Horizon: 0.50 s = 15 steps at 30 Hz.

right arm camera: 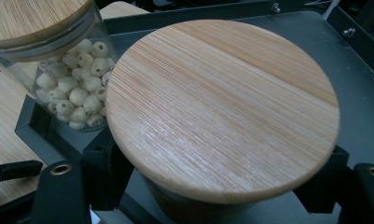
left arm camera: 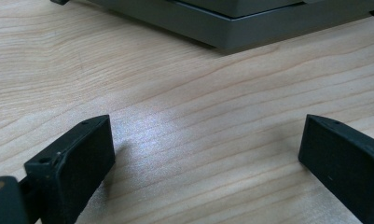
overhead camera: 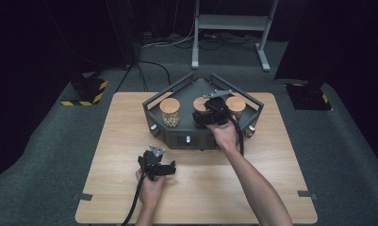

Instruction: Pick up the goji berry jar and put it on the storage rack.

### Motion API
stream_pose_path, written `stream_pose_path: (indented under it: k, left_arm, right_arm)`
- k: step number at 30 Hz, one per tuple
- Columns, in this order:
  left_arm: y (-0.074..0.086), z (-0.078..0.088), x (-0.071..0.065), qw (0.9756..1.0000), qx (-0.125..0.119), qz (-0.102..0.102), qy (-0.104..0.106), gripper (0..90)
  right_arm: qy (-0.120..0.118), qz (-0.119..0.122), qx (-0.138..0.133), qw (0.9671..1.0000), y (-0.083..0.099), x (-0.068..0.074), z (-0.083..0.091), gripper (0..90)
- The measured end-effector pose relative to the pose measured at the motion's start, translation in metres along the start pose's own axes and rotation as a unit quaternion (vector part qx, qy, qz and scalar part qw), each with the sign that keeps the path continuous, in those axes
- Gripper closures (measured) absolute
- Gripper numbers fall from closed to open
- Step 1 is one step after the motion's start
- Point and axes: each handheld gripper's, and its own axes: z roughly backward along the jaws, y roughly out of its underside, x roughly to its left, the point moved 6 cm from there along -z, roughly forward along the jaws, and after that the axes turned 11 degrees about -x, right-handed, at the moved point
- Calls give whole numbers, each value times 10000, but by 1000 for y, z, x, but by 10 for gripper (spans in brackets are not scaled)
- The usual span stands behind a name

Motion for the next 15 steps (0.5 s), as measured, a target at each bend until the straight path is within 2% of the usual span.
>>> stream_pose_path:
  k: [15]
  left_arm:
    - [0,0,0,10000,0,-3,1,34]
  right_arm:
    - [-26,-22,-15,10000,1,1,-5,254]
